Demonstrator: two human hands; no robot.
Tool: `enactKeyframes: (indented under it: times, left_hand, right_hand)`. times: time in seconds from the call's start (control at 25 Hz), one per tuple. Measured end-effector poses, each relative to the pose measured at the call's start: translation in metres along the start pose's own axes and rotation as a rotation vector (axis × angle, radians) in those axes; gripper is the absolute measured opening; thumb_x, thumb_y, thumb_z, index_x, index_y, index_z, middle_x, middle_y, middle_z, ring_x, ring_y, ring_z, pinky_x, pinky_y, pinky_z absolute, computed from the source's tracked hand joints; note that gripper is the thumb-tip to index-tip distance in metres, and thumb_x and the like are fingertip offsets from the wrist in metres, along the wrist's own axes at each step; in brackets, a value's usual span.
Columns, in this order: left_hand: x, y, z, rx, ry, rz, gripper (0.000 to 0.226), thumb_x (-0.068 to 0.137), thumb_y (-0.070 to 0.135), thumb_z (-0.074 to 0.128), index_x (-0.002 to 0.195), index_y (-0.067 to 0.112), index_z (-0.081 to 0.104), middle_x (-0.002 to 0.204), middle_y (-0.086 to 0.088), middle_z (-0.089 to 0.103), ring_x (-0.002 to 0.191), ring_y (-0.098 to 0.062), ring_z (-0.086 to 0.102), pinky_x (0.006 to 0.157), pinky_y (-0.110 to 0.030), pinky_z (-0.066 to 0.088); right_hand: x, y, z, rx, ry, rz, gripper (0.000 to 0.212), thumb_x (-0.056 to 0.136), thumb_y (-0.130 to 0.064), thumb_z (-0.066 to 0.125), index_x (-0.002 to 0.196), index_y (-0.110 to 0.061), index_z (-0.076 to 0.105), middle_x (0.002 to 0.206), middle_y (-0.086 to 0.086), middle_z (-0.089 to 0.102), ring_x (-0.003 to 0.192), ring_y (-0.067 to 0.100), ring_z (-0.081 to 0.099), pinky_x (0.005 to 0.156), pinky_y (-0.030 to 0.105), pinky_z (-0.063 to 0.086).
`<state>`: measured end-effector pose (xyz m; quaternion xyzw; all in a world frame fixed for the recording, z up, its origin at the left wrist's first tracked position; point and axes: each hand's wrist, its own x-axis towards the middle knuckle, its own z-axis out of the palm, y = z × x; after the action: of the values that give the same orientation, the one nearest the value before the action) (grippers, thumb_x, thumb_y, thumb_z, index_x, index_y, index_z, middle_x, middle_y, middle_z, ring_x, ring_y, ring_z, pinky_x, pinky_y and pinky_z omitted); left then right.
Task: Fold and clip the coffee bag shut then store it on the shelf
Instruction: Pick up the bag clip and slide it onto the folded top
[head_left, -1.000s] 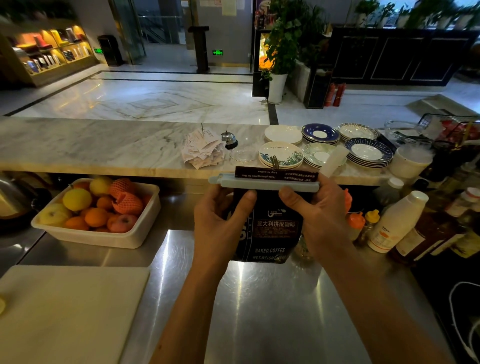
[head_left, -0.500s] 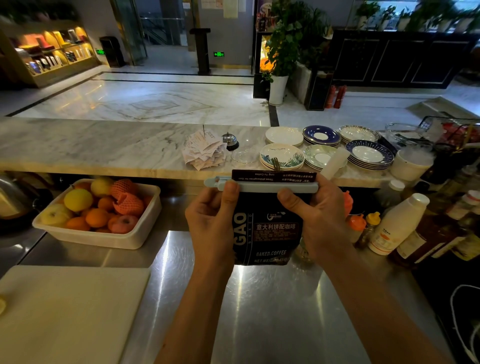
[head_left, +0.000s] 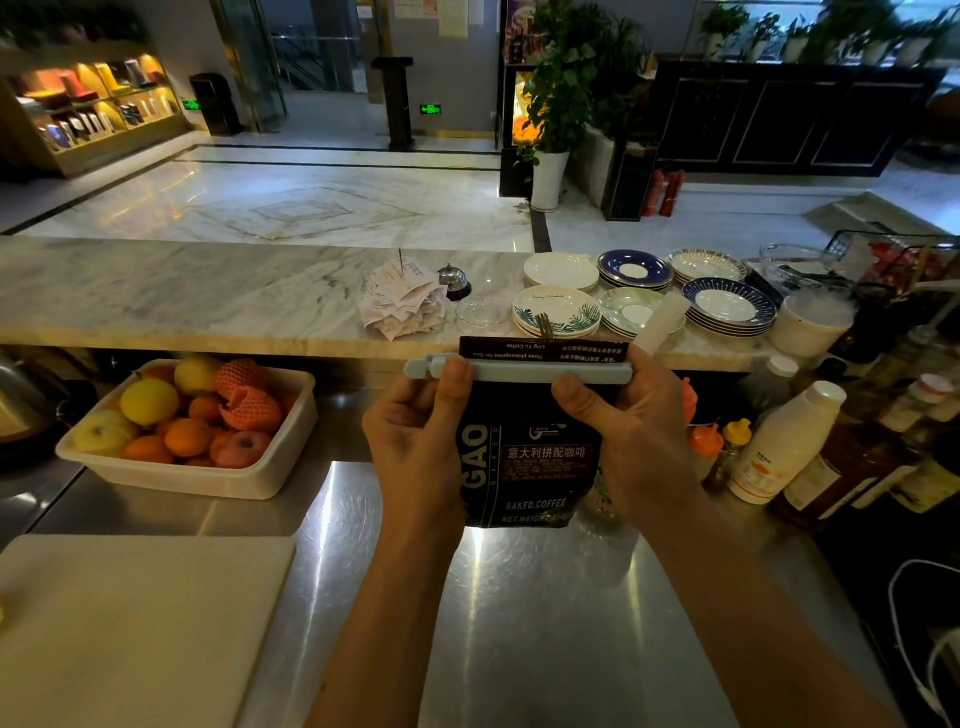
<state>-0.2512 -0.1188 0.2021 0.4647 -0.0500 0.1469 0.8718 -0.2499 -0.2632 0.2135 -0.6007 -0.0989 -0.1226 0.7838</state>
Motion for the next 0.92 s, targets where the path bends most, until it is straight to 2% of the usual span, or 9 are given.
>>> enactKeyframes:
  times: [0.28, 0.52, 0.68, 0.8, 0.92]
  left_hand:
    - [0.002, -0.001, -0.001, 0.013, -0.003, 0.071, 0.012, 0.087, 0.015, 0.059, 0.082, 0.013, 0.07, 0.073, 0.003, 0.076, 0.073, -0.012, 0.073, 0.068, -0.026, 0.059]
    - [0.002, -0.003, -0.001, -0.02, 0.041, 0.05, 0.014, 0.087, 0.017, 0.061, 0.078, 0.015, 0.072, 0.073, 0.002, 0.075, 0.071, -0.013, 0.072, 0.069, -0.028, 0.06]
    - [0.003, 0.001, -0.001, -0.014, 0.077, 0.066, 0.012, 0.085, 0.02, 0.064, 0.081, 0.009, 0.067, 0.068, 0.004, 0.074, 0.067, -0.009, 0.071, 0.065, -0.024, 0.059]
    - [0.005, 0.004, 0.0, 0.001, 0.094, 0.067, 0.018, 0.081, 0.022, 0.064, 0.084, 0.005, 0.066, 0.068, 0.003, 0.074, 0.067, -0.011, 0.071, 0.066, -0.026, 0.06]
    - [0.006, 0.005, 0.0, -0.002, 0.072, 0.062, 0.019, 0.082, 0.022, 0.064, 0.087, 0.003, 0.067, 0.07, 0.002, 0.074, 0.068, -0.012, 0.071, 0.067, -0.027, 0.06]
  right_hand:
    - [0.0, -0.002, 0.001, 0.006, -0.007, -0.018, 0.024, 0.072, -0.013, 0.07, 0.096, -0.013, 0.067, 0.089, -0.001, 0.077, 0.09, 0.019, 0.074, 0.07, 0.025, 0.058]
    - [0.0, 0.001, 0.003, -0.021, -0.001, -0.01, 0.026, 0.072, -0.017, 0.07, 0.096, -0.013, 0.064, 0.086, -0.002, 0.075, 0.087, 0.017, 0.074, 0.068, 0.024, 0.058]
    - [0.001, 0.004, 0.001, -0.121, -0.04, -0.019, 0.033, 0.073, -0.024, 0.07, 0.104, -0.018, 0.06, 0.095, -0.003, 0.072, 0.096, 0.013, 0.071, 0.075, 0.025, 0.058]
    - [-0.001, 0.008, -0.004, -0.176, -0.087, -0.01, 0.025, 0.08, -0.026, 0.063, 0.105, -0.022, 0.061, 0.097, -0.01, 0.074, 0.099, 0.006, 0.069, 0.077, 0.018, 0.055]
    - [-0.002, 0.008, -0.003, -0.11, -0.047, 0.003, 0.021, 0.084, -0.027, 0.056, 0.101, -0.017, 0.063, 0.089, -0.01, 0.075, 0.093, 0.008, 0.071, 0.074, 0.019, 0.056]
